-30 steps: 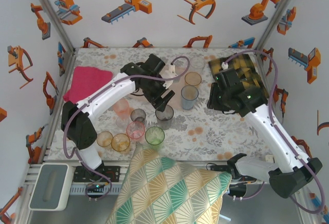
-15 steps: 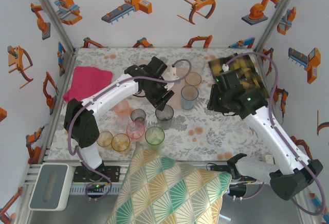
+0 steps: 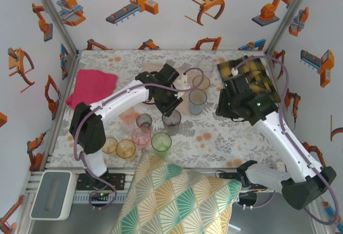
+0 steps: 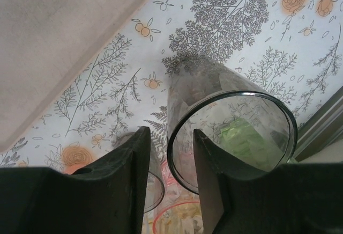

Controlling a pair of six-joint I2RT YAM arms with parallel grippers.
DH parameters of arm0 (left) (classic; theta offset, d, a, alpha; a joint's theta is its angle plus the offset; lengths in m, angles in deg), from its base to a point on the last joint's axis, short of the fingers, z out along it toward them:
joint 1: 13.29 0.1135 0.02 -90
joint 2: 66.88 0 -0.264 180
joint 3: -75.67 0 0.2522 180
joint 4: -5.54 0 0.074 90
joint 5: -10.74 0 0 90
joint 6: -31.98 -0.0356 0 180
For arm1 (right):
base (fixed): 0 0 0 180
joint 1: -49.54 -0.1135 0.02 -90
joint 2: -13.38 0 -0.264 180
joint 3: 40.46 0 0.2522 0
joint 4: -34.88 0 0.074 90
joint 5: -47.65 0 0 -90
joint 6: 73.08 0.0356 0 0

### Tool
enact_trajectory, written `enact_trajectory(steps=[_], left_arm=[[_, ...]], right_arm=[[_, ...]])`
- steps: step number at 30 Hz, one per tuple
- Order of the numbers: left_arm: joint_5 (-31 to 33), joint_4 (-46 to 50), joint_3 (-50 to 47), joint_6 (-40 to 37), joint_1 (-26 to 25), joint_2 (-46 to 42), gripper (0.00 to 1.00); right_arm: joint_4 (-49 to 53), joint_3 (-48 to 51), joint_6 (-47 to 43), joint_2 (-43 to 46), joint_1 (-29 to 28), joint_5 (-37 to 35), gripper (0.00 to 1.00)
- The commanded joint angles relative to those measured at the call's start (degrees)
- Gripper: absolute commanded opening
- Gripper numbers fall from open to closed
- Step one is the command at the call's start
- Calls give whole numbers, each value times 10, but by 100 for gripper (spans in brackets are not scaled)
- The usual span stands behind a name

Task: Place the glasses into the tray

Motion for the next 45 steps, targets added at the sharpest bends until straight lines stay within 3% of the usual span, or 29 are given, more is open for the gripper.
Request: enact_trajectory(steps=[1,21,45], left_arm=[[17,-4,-6,-3,-5,5,38],[65,-7,1,7,-12,3,9],[97,47,98,-2,0,14,5]], right_arm=[[-4,10,11,14,4,0,39],[-4,23,14,25,4,-3,38],[-3,26,3,26,13,5,38]])
